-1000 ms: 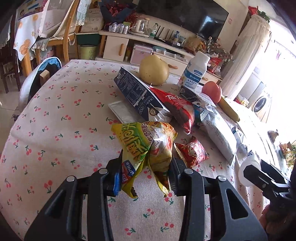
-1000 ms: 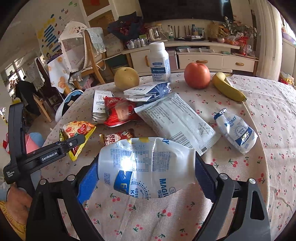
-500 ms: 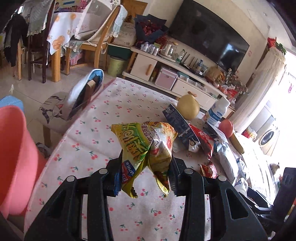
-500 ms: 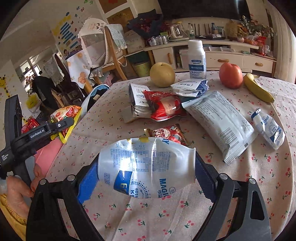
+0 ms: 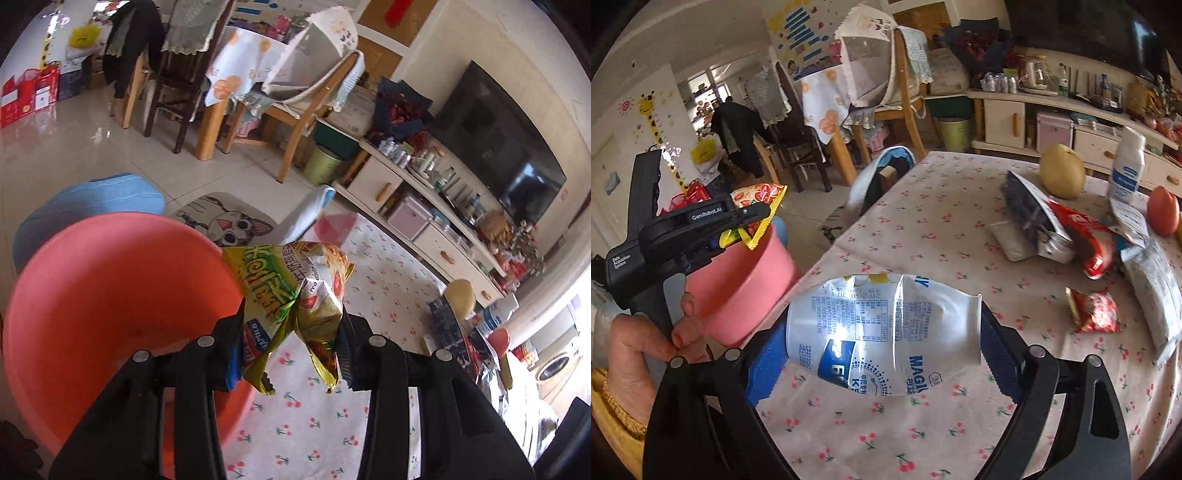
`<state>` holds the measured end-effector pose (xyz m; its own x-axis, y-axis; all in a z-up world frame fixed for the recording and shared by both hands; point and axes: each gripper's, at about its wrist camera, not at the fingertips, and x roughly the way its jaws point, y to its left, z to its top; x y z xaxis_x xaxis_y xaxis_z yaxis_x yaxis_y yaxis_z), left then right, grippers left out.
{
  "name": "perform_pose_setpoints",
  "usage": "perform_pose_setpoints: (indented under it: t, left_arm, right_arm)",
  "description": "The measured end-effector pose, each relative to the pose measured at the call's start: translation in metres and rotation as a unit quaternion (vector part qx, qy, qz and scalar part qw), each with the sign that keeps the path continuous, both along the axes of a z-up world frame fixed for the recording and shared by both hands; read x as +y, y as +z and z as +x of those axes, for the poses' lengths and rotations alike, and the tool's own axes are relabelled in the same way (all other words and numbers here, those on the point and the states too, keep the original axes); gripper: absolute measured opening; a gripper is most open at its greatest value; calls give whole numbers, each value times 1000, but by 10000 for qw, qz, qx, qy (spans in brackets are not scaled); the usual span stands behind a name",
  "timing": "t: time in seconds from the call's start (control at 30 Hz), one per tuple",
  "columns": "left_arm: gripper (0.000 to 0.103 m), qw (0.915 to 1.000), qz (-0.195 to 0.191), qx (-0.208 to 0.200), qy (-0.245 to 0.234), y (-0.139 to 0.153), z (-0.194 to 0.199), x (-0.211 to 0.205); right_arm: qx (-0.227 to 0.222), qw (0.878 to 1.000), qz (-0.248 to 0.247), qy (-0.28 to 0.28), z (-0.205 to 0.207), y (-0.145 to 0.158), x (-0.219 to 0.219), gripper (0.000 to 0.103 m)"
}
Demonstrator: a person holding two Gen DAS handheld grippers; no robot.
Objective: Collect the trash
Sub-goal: 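Carry the yellow chip bag with the left gripper over the pink bin, then open the left gripper to drop the chip bag into the bin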
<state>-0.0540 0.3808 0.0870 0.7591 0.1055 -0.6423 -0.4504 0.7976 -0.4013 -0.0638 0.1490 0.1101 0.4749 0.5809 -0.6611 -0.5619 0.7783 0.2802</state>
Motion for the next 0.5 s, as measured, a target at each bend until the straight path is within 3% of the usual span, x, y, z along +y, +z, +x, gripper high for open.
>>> perform_pose_setpoints:
  t: [0.23,0.5]
  left_arm:
    - [42,9943,-94,393,982,-7,-16,70]
    - [44,9808,-845,765,1580,-36,-32,135]
  right_arm:
    - [32,9966,335,758,2,21,106,91]
    - [212,9917,202,1249,5,15,193,91]
